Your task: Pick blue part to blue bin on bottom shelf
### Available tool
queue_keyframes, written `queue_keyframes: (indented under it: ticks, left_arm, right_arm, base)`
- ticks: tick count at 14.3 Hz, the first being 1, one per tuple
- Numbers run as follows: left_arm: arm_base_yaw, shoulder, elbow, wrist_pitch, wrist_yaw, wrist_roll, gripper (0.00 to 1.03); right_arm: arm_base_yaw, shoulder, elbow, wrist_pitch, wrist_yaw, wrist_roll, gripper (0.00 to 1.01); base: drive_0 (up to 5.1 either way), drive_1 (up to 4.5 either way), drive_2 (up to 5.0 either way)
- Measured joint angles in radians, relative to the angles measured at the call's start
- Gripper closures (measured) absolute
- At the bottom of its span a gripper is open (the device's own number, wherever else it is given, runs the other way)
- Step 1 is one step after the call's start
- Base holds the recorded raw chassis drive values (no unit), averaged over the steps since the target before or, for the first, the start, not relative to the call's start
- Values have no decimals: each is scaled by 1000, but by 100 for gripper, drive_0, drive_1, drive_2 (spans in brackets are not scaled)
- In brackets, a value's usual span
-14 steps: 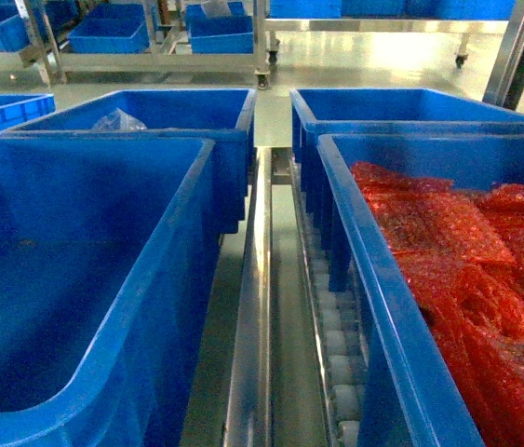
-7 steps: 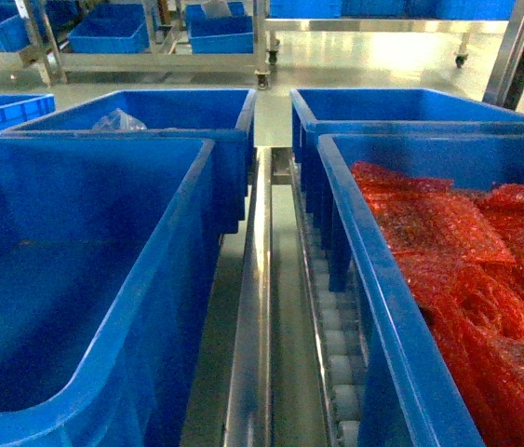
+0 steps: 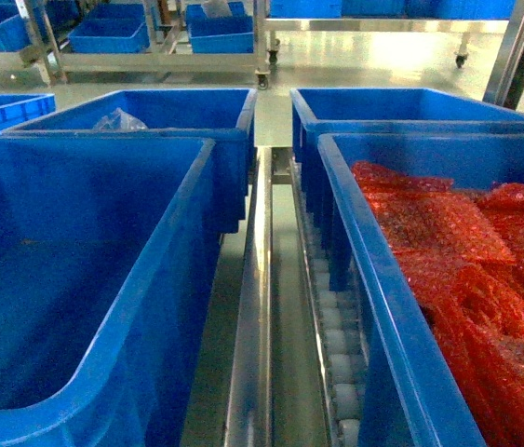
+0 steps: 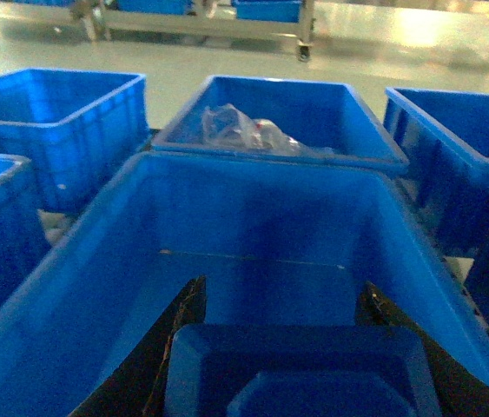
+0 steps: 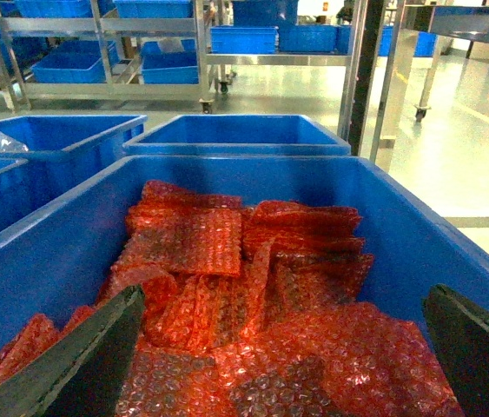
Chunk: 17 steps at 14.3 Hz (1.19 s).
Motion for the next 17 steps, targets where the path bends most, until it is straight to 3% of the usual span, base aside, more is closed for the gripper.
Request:
queue_keyframes:
  ticks: [1, 3, 5, 8, 10, 12, 13, 16, 17]
  left_arm:
    - [41, 158, 46, 89, 93, -35, 60]
    - [77, 391, 121, 169, 224, -101, 60]
    - [93, 483, 133, 162, 230, -112, 59]
    - [103, 478, 144, 173, 217, -107, 21]
    - [103, 480, 140, 201, 214, -97, 4]
    - [119, 460, -31, 597, 199, 7, 29]
    - [132, 416, -97, 659, 207, 33, 41]
    - [167, 278, -214, 649, 245, 55, 82]
    - [223, 232, -247, 631, 303, 56, 96]
  right_arm:
    - [0, 0, 0, 1, 0, 0, 3]
    - [0, 0, 0, 1, 0, 0, 3]
    - [0, 0, 0, 1, 0, 0, 3]
    - [0, 0, 0, 1, 0, 0, 3]
    - [0, 0, 0, 1, 0, 0, 3]
    - [0, 0, 0, 0, 0, 0, 3]
    - [0, 0, 0, 1, 0, 0, 3]
    - [0, 0, 0, 1, 0, 0, 3]
    - [0, 0, 0, 1, 0, 0, 3]
  base:
    - [0, 0, 0]
    - [0, 0, 0]
    - [0, 0, 0]
    - [0, 0, 0]
    - [0, 0, 0]
    - [0, 0, 0]
    - [0, 0, 0]
    - [0, 0, 0]
    - [0, 0, 0]
